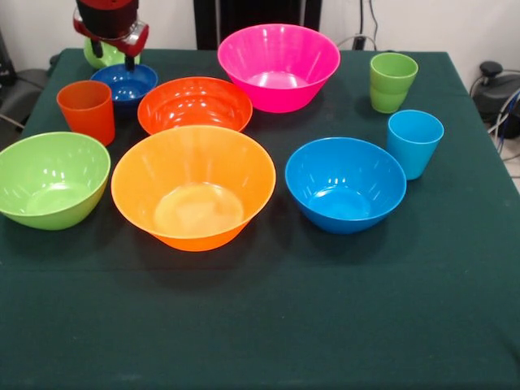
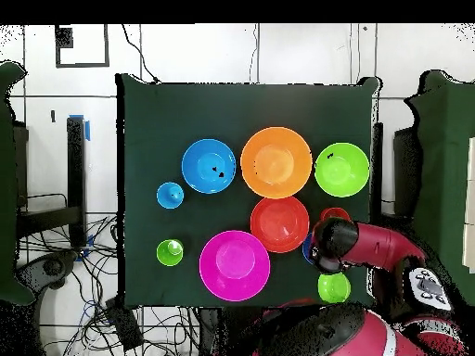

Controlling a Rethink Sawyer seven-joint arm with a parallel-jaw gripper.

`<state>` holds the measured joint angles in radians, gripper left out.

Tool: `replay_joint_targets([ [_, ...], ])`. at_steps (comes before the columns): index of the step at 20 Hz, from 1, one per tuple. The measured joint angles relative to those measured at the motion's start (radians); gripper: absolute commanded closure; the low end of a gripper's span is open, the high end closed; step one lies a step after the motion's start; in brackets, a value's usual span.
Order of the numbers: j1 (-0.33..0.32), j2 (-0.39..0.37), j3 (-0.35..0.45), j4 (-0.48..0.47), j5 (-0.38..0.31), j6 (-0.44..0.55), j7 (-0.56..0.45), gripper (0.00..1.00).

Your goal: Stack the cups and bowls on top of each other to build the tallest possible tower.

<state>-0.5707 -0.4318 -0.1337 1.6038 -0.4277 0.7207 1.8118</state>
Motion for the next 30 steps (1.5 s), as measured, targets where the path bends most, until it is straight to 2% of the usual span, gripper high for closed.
replay_joint_targets([
  [12,-0.053,0.074,0.0,0.0,0.001,-0.082,0.0,0.0],
  [29,-0.056,0.072,0.0,0.0,0.0,-0.082,0.0,0.0],
  [30,-0.056,0.071,-0.001,0.0,0.0,-0.081,0.0,1.0],
])
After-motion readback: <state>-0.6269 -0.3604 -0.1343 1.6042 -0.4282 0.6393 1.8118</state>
